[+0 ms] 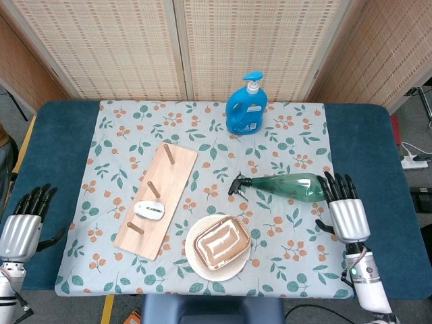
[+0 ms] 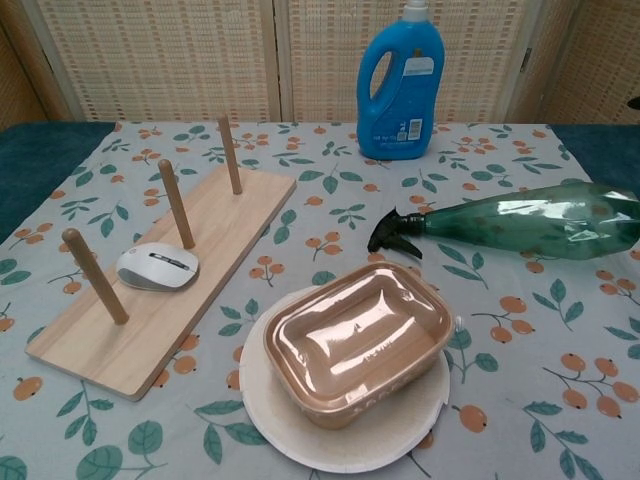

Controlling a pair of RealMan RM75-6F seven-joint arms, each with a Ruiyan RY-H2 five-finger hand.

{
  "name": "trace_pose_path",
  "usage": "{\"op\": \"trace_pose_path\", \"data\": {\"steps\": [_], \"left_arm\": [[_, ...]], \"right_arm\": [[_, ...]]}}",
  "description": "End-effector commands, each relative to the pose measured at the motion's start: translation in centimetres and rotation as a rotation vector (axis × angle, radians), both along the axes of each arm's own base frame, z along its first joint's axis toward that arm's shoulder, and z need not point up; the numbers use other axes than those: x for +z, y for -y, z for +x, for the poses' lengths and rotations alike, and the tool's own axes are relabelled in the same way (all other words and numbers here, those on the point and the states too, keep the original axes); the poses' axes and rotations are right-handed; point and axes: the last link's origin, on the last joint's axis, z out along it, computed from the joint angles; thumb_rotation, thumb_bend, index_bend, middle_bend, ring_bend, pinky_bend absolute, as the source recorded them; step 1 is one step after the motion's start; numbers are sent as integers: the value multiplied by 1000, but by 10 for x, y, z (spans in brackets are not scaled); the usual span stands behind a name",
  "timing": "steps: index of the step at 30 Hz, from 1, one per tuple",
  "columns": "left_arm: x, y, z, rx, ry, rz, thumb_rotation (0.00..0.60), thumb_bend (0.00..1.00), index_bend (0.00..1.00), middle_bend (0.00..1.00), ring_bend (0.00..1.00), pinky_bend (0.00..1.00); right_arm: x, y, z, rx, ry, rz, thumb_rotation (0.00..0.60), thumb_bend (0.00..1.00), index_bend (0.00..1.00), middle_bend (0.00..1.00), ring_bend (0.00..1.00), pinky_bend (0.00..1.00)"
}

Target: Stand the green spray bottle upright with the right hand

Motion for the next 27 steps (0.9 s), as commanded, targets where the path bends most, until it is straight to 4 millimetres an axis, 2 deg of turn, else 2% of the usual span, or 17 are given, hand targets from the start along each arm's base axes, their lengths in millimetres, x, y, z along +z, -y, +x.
{"op": "trace_pose_path", "data": {"steps": [1, 5, 9, 16, 22, 27], "left_arm": [[0, -1, 0, 4, 1, -2, 600, 233, 0, 0, 0, 112], [1, 0, 0, 5, 6, 2, 600, 234, 0, 0, 0, 112], [1, 2, 0, 11, 8, -10, 600, 234, 0, 0, 0, 113], [6, 2, -6, 38, 26, -7, 600, 234, 0, 0, 0, 112], [10, 0, -5, 30, 48, -6, 600, 233, 0, 0, 0, 112], [10, -1, -4, 25, 56, -15, 600, 233, 0, 0, 0, 112]], "right_arm": [[-4, 17, 8, 31, -12, -1, 600, 0, 81, 44, 0, 1], [-12, 47, 18, 23, -1, 19, 600, 0, 135, 92, 0, 10], [-25, 70, 23, 3, -35, 26, 600, 0, 146, 103, 0, 2], [-65, 113, 35, -27, -76, 49, 600, 0, 128, 136, 0, 0], [-87, 131, 57, -43, -87, 75, 600, 0, 141, 140, 0, 0], [-95, 135, 78, -47, -93, 77, 600, 0, 142, 140, 0, 0]]}}
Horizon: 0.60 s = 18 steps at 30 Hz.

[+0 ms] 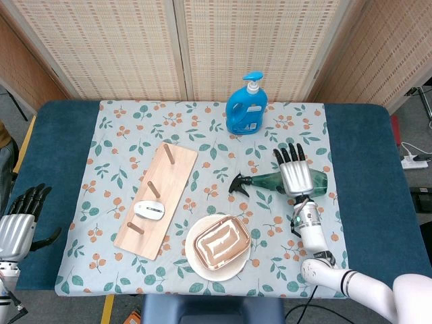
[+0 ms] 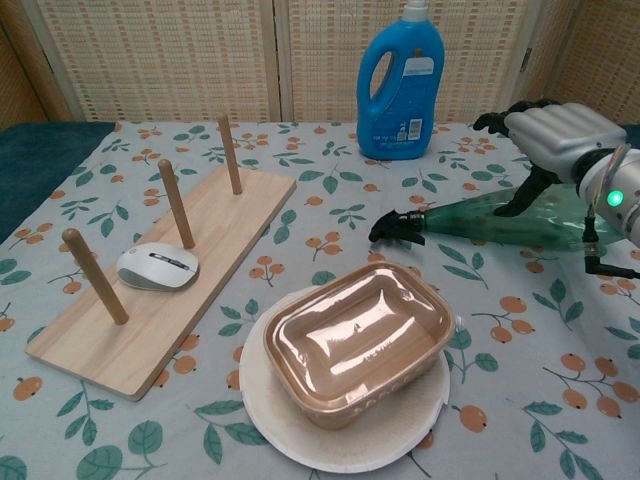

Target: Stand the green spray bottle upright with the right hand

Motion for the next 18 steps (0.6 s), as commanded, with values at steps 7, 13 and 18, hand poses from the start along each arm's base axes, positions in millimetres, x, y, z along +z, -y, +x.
{"op": "trace_pose_path", "data": {"steps": [7, 13, 18], "left_arm": [[1, -2, 1, -8, 21, -14, 600, 234, 0, 0, 0, 113], [1, -4, 1, -9, 31, -30, 600, 233, 0, 0, 0, 112], [3, -4, -1, -8, 44, -32, 600, 233, 0, 0, 0, 113]], "right_arm": [[-20, 9, 25, -85, -39, 11, 600, 0, 204, 201, 0, 0], [-33, 15, 32, -161, -51, 13, 600, 0, 285, 275, 5, 0], [-42, 18, 39, -172, -71, 19, 600, 0, 310, 287, 14, 0]]}}
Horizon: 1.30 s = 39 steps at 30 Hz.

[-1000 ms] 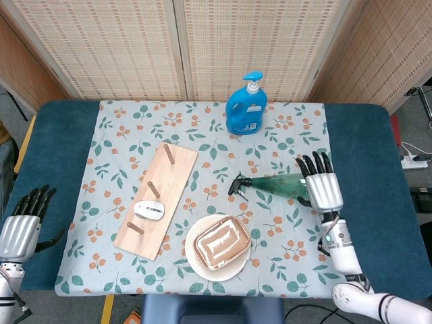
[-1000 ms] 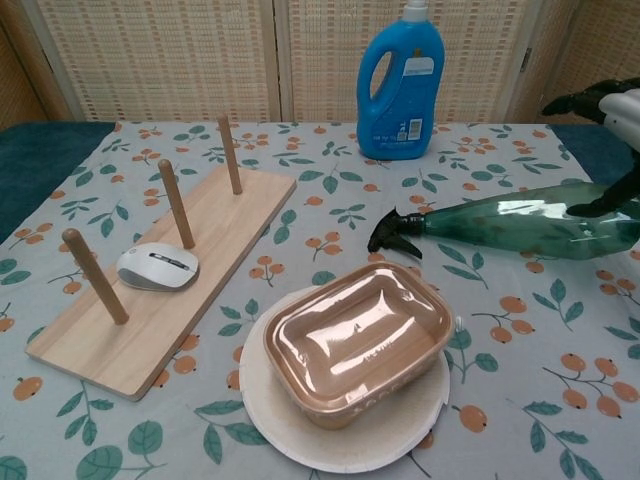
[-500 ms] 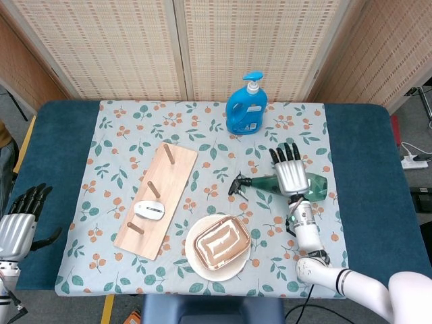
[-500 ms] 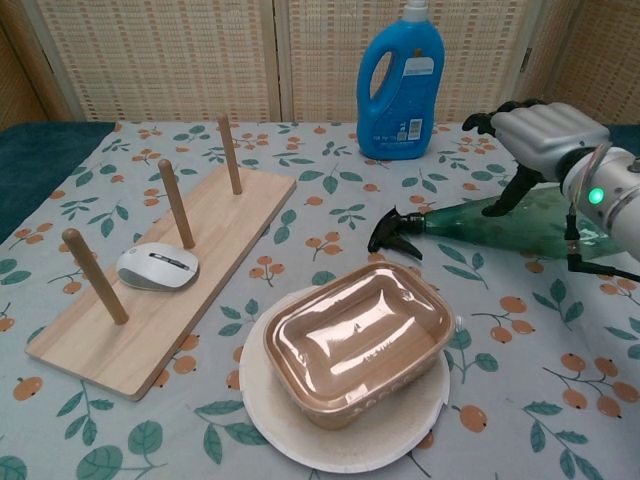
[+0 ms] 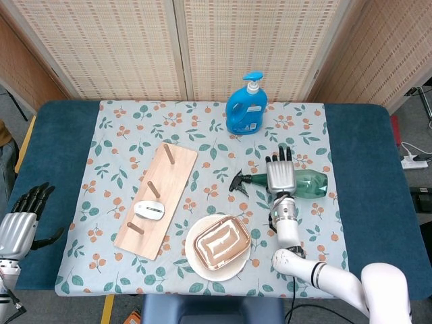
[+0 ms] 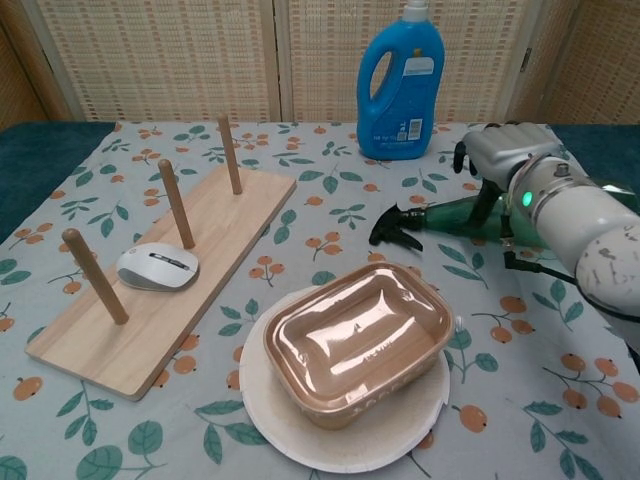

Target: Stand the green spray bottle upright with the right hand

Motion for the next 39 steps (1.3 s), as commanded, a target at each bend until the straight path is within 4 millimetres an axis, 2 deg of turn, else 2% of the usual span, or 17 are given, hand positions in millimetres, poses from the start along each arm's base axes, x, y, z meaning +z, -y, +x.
{"op": "trace_pose_path", "data": {"steps": [1, 17, 21, 25, 28, 39], "left_arm": [[1, 0, -1, 0, 3, -1, 600, 233, 0, 0, 0, 112], [2, 0, -1, -10, 21, -13, 600, 234, 0, 0, 0, 112], [1, -1, -1, -11, 21, -21, 600, 234, 0, 0, 0, 112], [0, -1, -2, -9, 21, -25, 600, 234, 0, 0, 0, 112], [0, -1, -1, -10, 24, -26, 600, 233, 0, 0, 0, 112], [-1, -2, -2, -12, 26, -32, 600, 233, 0, 0, 0, 112]], "right_arm": [[-6, 2, 4, -7, -8, 7, 600, 0, 311, 288, 14, 0], [-28, 11, 3, -57, -94, 34, 600, 0, 324, 300, 22, 0], [-29, 12, 3, -60, -97, 34, 600, 0, 370, 356, 69, 0], [-30, 12, 3, -56, -95, 28, 600, 0, 467, 458, 169, 0], [-31, 13, 1, -58, -100, 30, 600, 0, 523, 504, 210, 0], [-26, 14, 1, -21, -75, 4, 600, 2, 580, 528, 226, 0]]}}
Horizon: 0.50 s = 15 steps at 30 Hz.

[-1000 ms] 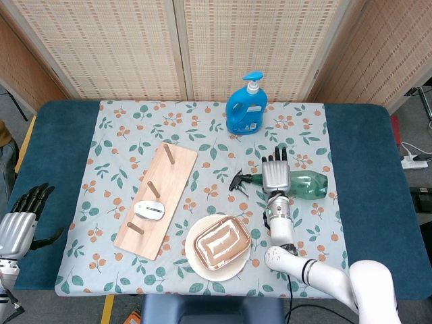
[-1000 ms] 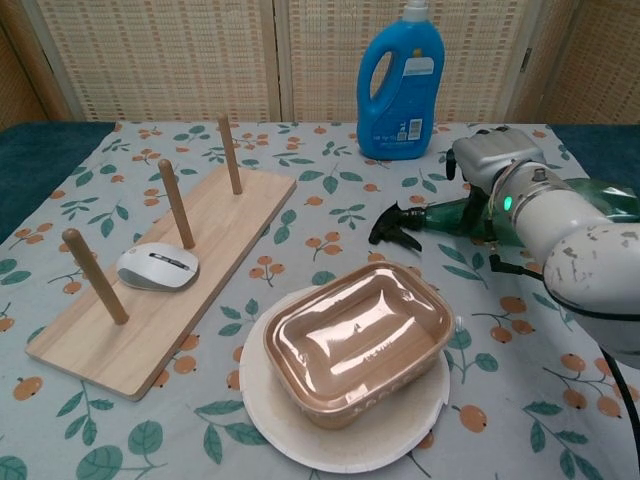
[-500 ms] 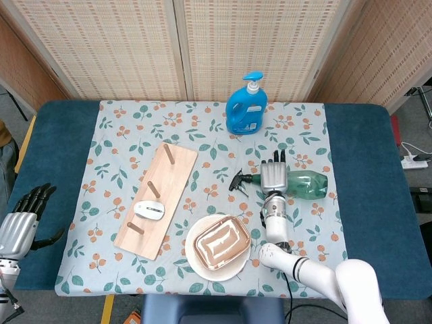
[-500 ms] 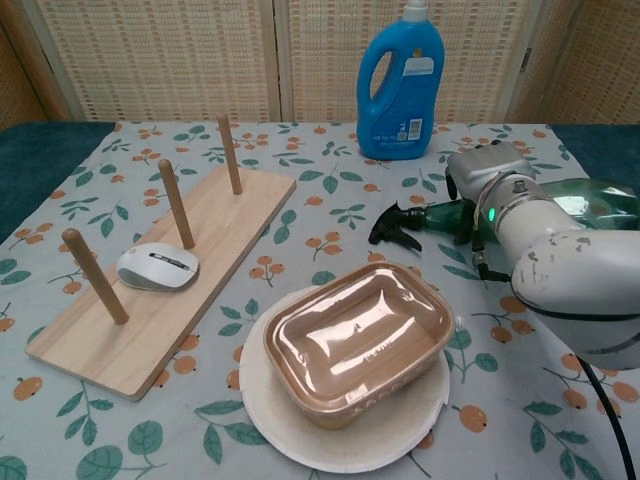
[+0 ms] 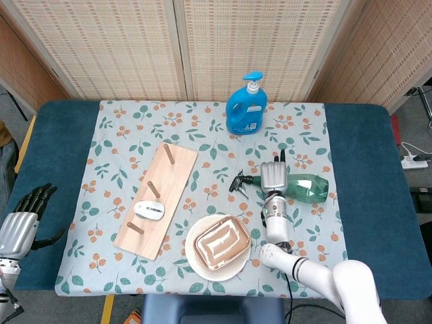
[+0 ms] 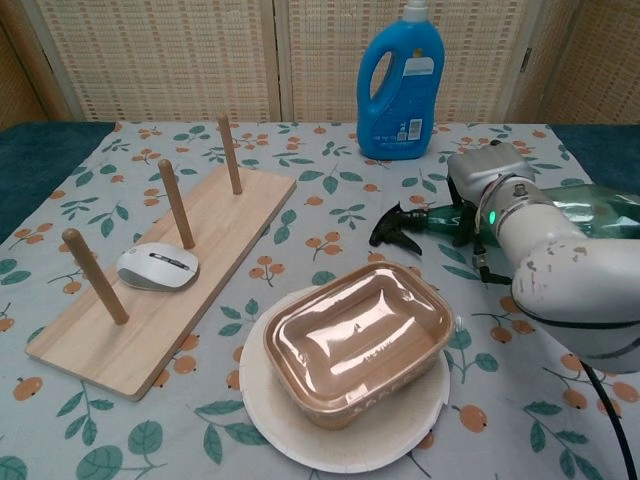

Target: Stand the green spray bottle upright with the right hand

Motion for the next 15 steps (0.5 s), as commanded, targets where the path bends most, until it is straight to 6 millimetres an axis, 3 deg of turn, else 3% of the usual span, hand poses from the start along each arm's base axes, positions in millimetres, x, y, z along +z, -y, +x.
{"op": "trace_pose_path", "data": {"steps": [1, 6, 10, 15], "left_arm": [[0, 0, 0, 0, 1, -1, 600, 233, 0, 0, 0, 112], [-2, 0, 0, 1, -2, -9, 600, 234, 0, 0, 0, 112], [-4, 0, 0, 0, -4, -18, 600, 234, 0, 0, 0, 112], [-7, -1, 1, -3, -10, -23, 600, 233, 0, 0, 0, 113]], "right_arm": [[7, 0, 4, 34, 25, -21, 600, 3, 580, 528, 226, 0], [38, -1, 21, 117, 120, -101, 600, 7, 580, 528, 226, 0], [77, -13, 35, 232, 284, -193, 600, 14, 580, 528, 227, 0], [112, -36, 34, 448, 722, -292, 600, 16, 555, 528, 229, 0]]}}
